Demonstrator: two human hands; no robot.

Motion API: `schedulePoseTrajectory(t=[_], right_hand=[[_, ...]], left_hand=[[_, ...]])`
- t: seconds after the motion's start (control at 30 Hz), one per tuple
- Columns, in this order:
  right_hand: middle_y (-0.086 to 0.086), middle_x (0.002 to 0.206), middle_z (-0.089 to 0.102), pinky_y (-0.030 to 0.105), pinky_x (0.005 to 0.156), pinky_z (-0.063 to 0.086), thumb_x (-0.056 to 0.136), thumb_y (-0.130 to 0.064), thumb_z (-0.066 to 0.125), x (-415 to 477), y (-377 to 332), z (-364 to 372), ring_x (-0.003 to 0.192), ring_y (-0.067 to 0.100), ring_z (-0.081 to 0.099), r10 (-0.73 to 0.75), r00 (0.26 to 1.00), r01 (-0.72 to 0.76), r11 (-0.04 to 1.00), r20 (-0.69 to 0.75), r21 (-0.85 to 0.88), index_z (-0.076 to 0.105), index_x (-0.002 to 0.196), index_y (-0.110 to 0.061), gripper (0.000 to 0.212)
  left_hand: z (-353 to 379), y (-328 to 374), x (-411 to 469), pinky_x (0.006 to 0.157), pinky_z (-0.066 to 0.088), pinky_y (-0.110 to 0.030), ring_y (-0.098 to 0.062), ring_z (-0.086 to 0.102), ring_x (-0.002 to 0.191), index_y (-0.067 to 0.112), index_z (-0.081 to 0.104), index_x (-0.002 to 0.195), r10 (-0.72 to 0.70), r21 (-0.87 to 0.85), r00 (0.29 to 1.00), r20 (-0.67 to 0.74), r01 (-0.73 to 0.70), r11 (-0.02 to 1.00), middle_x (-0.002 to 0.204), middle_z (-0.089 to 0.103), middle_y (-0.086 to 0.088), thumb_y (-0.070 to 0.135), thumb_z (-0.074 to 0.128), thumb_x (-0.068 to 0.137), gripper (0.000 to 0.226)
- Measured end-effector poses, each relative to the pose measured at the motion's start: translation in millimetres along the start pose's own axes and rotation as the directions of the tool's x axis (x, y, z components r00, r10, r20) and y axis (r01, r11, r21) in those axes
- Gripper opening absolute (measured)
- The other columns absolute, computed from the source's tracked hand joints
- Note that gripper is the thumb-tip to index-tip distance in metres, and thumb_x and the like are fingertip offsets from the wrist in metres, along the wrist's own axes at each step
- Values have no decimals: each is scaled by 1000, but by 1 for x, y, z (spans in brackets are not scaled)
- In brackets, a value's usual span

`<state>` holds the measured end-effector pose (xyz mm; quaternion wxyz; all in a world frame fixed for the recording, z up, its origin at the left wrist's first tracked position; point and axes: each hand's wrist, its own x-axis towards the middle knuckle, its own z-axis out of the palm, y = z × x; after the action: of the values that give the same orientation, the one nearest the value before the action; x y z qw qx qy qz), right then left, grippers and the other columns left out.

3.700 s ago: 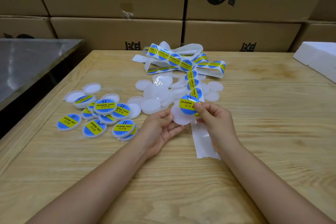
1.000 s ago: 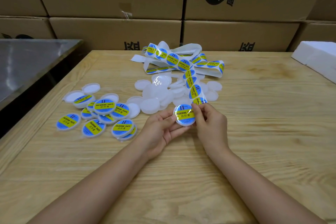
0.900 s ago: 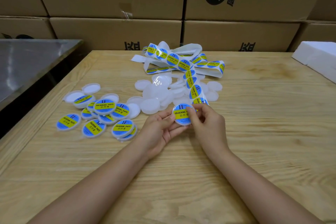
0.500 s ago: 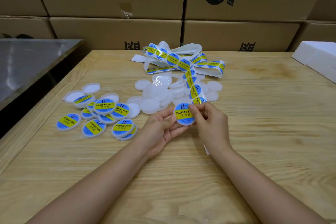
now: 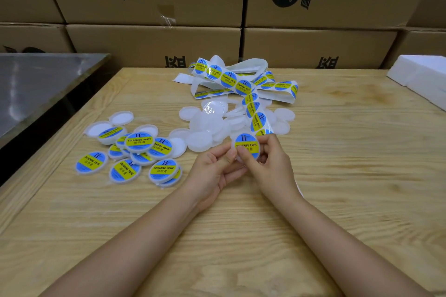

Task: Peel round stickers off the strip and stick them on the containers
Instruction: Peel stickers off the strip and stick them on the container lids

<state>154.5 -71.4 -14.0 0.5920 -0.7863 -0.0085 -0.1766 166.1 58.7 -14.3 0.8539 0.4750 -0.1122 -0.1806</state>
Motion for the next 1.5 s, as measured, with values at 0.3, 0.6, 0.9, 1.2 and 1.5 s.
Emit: schedulePoseTrajectory(t=[0.3,0.6,0.9,1.2,1.5], right_hand=[[-6,52,57,10,53,35,92,-14,58,4,8,-14,50,4,51,-201,980,196,969,-14,-150,59,76,-15,16],[4,103,51,22,81,39,92,-16,57,18,12,-27,80,10,48,-142,950,75,968,-277,-241,53,130,-10,39],[-6,114,57,29,88,42,85,-7,59,23,23,-35,90,15,50,63,998,-68,977,-29,-201,45,138,-30,60],[-4,136,51,41,105,38,77,9,54,25,17,-37,117,19,52,91,988,-80,993,125,-91,46,137,-23,68],[5,107,68,12,75,47,88,0,58,26,17,-35,86,7,61,135,988,-146,969,68,201,63,119,-12,33]], left_hand=[[-3,4,3,57,55,-22,-16,71,75,4,65,97,-10,43,988,-152,17,999,86,73,-9,12,45,95,21],[1,10,2,49,52,-20,-6,61,53,11,65,90,244,355,901,-358,-110,928,68,70,7,6,46,96,20],[-69,65,7,91,34,-37,-28,56,104,8,60,120,842,985,511,-170,96,141,110,64,-12,5,38,93,35],[-105,62,13,86,22,-40,-31,51,98,18,68,107,770,875,569,-289,483,-28,91,69,-10,11,41,89,34],[-74,56,7,86,20,-35,-25,61,93,14,69,102,832,967,554,40,188,-171,95,70,-2,2,50,81,30]])
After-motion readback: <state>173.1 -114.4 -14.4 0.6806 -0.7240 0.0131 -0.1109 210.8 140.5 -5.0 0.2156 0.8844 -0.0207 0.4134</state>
